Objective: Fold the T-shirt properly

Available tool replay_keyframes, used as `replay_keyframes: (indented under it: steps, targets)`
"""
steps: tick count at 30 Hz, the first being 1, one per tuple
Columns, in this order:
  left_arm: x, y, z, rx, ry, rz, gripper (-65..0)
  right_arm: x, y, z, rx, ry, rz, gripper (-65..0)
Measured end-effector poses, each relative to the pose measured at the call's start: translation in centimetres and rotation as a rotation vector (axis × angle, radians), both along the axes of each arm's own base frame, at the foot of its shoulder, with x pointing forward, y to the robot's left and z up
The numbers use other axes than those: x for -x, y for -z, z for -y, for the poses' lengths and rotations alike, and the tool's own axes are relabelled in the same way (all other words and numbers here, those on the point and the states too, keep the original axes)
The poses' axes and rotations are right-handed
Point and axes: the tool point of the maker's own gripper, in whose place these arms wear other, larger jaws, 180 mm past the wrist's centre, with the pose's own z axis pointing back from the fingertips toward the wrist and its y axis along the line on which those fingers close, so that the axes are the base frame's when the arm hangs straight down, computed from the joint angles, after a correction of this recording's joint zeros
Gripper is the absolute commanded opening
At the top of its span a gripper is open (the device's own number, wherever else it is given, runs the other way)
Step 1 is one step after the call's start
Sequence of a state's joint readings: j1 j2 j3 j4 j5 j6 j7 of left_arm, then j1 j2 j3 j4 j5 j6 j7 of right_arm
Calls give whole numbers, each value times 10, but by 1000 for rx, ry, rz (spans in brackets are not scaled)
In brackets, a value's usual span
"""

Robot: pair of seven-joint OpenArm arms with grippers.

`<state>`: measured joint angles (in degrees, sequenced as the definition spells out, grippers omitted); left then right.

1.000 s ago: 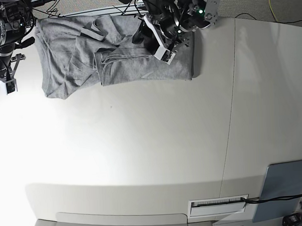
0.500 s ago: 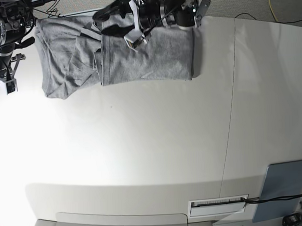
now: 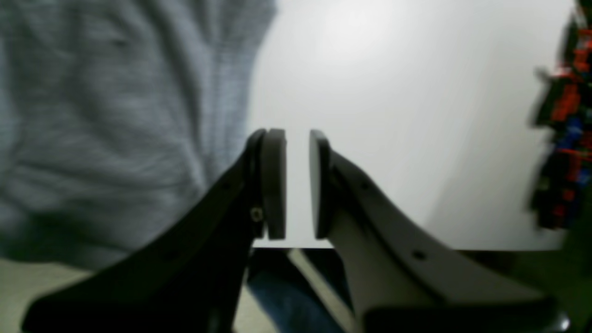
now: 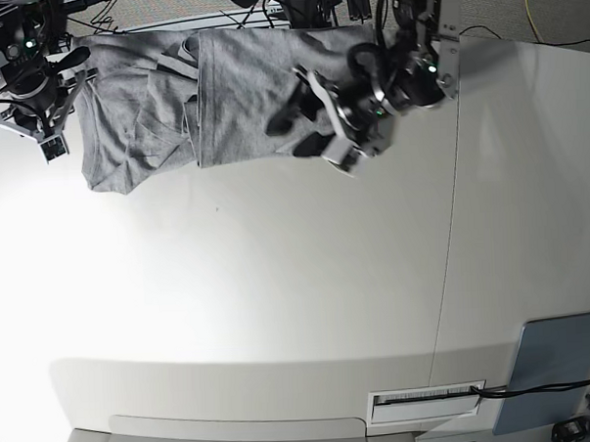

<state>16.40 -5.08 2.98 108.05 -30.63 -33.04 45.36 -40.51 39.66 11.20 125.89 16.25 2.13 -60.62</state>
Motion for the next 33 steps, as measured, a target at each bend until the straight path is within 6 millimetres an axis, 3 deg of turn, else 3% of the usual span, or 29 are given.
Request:
replay_keyframes:
  steps: [4, 7, 11, 16, 18, 21, 26, 30, 32, 33]
  targets:
    - [0, 1, -2, -3, -6, -3, -315, 11, 18, -16, -106, -58, -88, -553]
    - [0, 1, -2, -3, -4, 0, -315, 14, 34, -6, -148, -13, -128, -553]
    - [0, 1, -2, -4, -2, -1, -315, 0, 45, 5, -216, 68, -116, -553]
    - [0, 1, -2, -5, -2, -2, -315, -14, 30, 49, 92, 56, -30, -553]
    - [0, 1, -2, -5, -3, -1, -315, -7, 33, 51, 108, 72, -61, -553]
    - [0, 1, -2, -4, -3, -1, -315, 1, 38, 51, 122, 71, -103, -542]
    - [0, 1, -2, -4, -2, -1, -315, 3, 41, 45, 132, -23, -139, -362]
    - [0, 1, -2, -4, -2, -1, -315, 6, 44, 41, 87, 4, -157, -343]
    - [0, 1, -2, -4, -2, -1, -315, 18, 53, 30, -8, 48, -243, -343]
    - [0, 1, -2, -4, -2, -2, -315, 13, 54, 18, -63, 6, -227, -343]
